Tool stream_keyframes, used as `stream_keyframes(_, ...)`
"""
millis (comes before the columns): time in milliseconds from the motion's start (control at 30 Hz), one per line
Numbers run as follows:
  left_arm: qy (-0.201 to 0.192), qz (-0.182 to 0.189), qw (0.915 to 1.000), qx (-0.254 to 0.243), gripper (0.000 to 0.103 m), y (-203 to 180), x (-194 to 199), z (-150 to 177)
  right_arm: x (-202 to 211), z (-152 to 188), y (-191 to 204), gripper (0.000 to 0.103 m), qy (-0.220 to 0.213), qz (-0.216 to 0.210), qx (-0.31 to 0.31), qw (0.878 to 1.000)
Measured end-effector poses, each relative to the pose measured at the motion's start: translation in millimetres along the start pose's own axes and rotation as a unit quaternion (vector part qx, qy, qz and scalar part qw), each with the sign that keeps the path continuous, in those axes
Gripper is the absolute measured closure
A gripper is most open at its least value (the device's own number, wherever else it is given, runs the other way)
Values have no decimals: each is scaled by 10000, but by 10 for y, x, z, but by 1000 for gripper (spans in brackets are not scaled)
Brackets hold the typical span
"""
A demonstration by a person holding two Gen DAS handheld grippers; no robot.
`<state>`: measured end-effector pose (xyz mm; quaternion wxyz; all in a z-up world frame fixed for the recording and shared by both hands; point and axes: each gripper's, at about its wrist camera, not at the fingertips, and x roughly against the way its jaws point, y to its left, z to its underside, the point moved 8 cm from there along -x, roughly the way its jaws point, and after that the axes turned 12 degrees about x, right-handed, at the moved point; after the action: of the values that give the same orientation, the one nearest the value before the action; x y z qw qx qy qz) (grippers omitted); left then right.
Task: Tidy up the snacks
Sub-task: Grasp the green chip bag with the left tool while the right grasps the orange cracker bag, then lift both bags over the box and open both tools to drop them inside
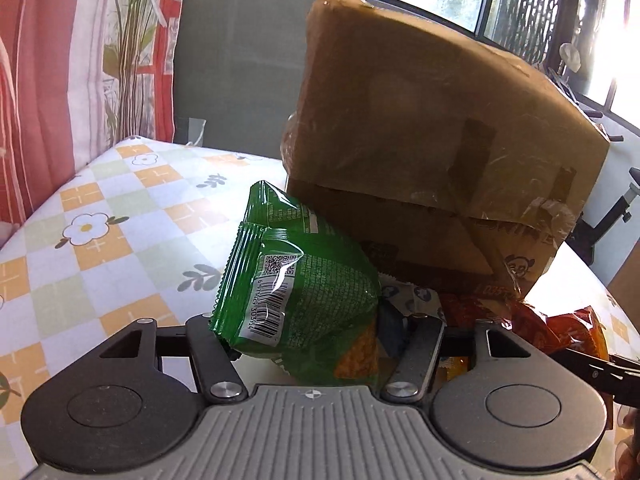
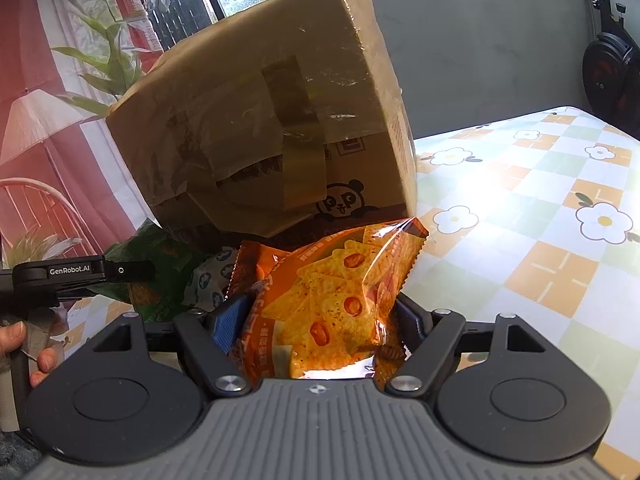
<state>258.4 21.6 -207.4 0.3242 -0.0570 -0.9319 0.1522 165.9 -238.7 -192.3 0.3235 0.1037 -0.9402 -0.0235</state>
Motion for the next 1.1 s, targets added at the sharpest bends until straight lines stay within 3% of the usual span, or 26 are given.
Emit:
stream_keyframes(667, -555, 345, 9968, -465, 39, -359, 702, -36, 484, -155, 68, 26, -444, -11, -29, 9990)
stream_keyframes(1100, -1420, 512, 9862, -684, 39, -610, 1164, -527, 945, -799, 79, 26, -1389, 13, 131, 9902)
